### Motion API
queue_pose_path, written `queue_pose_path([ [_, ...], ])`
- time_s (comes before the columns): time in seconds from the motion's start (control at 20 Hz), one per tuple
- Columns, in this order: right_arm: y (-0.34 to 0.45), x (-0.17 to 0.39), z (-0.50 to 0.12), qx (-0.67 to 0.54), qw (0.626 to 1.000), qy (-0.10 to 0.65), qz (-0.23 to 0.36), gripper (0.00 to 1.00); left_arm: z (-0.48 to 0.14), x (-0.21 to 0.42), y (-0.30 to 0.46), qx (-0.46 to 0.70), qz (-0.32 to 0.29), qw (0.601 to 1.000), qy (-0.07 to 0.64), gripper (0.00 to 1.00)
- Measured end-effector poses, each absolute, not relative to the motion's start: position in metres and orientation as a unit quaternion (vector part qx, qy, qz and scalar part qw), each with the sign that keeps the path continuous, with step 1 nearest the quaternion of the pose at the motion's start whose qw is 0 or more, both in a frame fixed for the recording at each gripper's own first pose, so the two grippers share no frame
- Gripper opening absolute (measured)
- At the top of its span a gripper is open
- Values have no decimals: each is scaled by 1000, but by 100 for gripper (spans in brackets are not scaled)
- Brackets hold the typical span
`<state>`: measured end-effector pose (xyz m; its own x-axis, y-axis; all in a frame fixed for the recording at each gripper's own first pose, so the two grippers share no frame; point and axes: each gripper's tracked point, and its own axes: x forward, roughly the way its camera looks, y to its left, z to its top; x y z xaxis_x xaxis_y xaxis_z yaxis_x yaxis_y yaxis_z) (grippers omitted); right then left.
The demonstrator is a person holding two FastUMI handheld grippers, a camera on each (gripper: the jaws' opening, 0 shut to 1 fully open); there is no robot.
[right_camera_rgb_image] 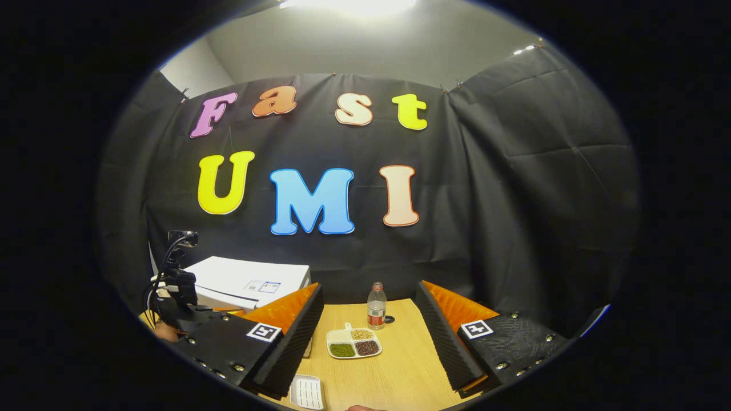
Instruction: Open the microwave oven with the left hand, put the food in, and close the microwave oven.
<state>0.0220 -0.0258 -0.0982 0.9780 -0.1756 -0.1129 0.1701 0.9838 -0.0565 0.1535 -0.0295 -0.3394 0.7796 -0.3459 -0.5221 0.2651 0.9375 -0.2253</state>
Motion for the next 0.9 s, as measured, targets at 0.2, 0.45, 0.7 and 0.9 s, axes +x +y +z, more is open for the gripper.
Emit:
queue_pose_path([
  [0.2, -24, 25, -95, -31, 994, 55, -88, 98, -341, 161, -31, -88, -157, 939, 294, 7],
  [0.45, -22, 26, -98, -29, 994, 59, -88, 98, -340, 159, -30, -78, -162, 940, 290, 7],
  [0.7, -1, 39, -80, -18, 997, 42, -63, 99, -278, 154, 6, -60, -138, 961, 234, 7],
  [0.9, 40, 58, -63, -5, 1000, 28, -7, 98, -174, 134, 64, -56, -107, 982, 144, 27],
])
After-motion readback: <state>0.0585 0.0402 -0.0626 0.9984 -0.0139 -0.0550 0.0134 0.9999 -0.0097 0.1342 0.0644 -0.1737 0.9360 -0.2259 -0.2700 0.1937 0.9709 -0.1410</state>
